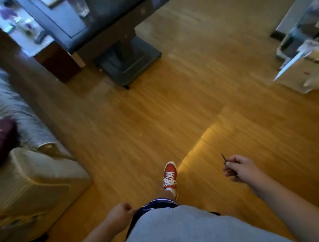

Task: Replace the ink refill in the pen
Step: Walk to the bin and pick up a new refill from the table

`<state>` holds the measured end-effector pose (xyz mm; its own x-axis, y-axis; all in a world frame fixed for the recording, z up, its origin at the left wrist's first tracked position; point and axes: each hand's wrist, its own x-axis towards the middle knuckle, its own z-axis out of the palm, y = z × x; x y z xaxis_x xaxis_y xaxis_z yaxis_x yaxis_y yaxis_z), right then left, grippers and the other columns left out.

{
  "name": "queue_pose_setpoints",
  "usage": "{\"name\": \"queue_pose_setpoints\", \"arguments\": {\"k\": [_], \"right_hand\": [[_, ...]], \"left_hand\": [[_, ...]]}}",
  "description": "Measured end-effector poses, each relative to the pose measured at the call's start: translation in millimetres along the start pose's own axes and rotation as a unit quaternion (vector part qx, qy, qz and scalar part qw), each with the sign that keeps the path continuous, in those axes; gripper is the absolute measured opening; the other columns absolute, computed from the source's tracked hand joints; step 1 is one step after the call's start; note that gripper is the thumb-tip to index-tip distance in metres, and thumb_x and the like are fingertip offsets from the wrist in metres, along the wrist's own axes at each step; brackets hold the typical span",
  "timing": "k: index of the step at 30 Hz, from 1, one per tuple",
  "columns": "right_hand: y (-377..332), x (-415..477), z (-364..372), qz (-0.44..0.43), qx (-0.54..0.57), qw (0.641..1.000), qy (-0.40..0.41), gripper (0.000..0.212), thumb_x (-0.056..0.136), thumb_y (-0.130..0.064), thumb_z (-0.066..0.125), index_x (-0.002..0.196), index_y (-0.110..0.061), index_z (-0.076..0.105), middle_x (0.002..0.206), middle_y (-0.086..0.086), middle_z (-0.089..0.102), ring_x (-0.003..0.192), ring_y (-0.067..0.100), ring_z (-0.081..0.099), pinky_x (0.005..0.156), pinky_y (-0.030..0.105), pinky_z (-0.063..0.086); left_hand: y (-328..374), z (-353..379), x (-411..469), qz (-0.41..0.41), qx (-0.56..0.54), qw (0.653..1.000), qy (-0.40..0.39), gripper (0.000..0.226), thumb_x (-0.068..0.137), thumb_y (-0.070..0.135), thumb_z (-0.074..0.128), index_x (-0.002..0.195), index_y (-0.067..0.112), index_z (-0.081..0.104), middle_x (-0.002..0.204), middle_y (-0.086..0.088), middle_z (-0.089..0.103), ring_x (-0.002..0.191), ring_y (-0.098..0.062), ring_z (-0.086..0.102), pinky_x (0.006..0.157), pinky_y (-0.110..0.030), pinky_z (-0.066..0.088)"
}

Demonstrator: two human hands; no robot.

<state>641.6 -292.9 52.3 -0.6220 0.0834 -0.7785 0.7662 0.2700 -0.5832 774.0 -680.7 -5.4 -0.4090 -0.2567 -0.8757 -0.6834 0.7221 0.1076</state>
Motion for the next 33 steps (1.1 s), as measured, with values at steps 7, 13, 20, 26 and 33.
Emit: {"name": "queue_pose_setpoints", "arguments": {"k": [7,13,20,26,33], "right_hand": [[-24.8,5.2,-41.8,0.080,0.096,0.986,0.112,0.012,0.098,-0.004,0.048,0.096,-0.001,0.059,0.081,0.014,0.063,0.067,0.022,0.058,0.055,0.030,0.042],[7.3,7.8,-87.0,0.148,0.196,0.949,0.197,0.015,0.098,-0.004,0.046,0.102,0.005,0.058,0.082,0.015,0.060,0.068,0.022,0.055,0.054,0.029,0.039],[49.0,37.5,-151.8,0.217,0.328,0.887,0.243,0.016,0.098,-0.006,0.048,0.102,0.005,0.060,0.080,0.014,0.063,0.068,0.023,0.057,0.056,0.032,0.041],[41.5,74.4,-247.5,0.194,0.353,0.883,0.239,0.015,0.097,-0.011,0.051,0.094,-0.004,0.064,0.081,0.012,0.069,0.071,0.022,0.060,0.059,0.031,0.043],[-11.6,132.5,-361.9,0.137,0.319,0.901,0.260,0.017,0.095,-0.012,0.053,0.085,-0.009,0.066,0.078,0.009,0.068,0.068,0.020,0.065,0.057,0.031,0.046]], "left_hand": [[145.4,-110.6,67.7,0.112,0.134,0.985,-0.011,0.025,0.088,0.042,0.057,0.069,0.025,0.056,0.069,0.007,0.062,0.061,-0.008,0.058,0.049,-0.023,0.039],[323.5,-128.2,93.2,0.242,0.179,0.953,-0.036,0.028,0.088,0.031,0.059,0.065,0.017,0.060,0.068,-0.004,0.064,0.063,-0.017,0.059,0.062,-0.030,0.045],[493.2,-84.3,89.0,0.326,0.262,0.904,-0.085,0.022,0.090,0.035,0.059,0.072,0.021,0.061,0.070,0.002,0.062,0.065,-0.011,0.058,0.058,-0.025,0.043],[598.5,-63.2,90.2,0.299,0.324,0.893,-0.087,0.024,0.093,0.034,0.056,0.081,0.014,0.061,0.074,-0.005,0.059,0.064,-0.017,0.053,0.062,-0.030,0.043],[690.4,-58.7,93.3,0.279,0.373,0.883,-0.062,0.023,0.092,0.034,0.055,0.083,0.015,0.064,0.082,-0.004,0.065,0.073,-0.015,0.057,0.066,-0.029,0.047]]}}
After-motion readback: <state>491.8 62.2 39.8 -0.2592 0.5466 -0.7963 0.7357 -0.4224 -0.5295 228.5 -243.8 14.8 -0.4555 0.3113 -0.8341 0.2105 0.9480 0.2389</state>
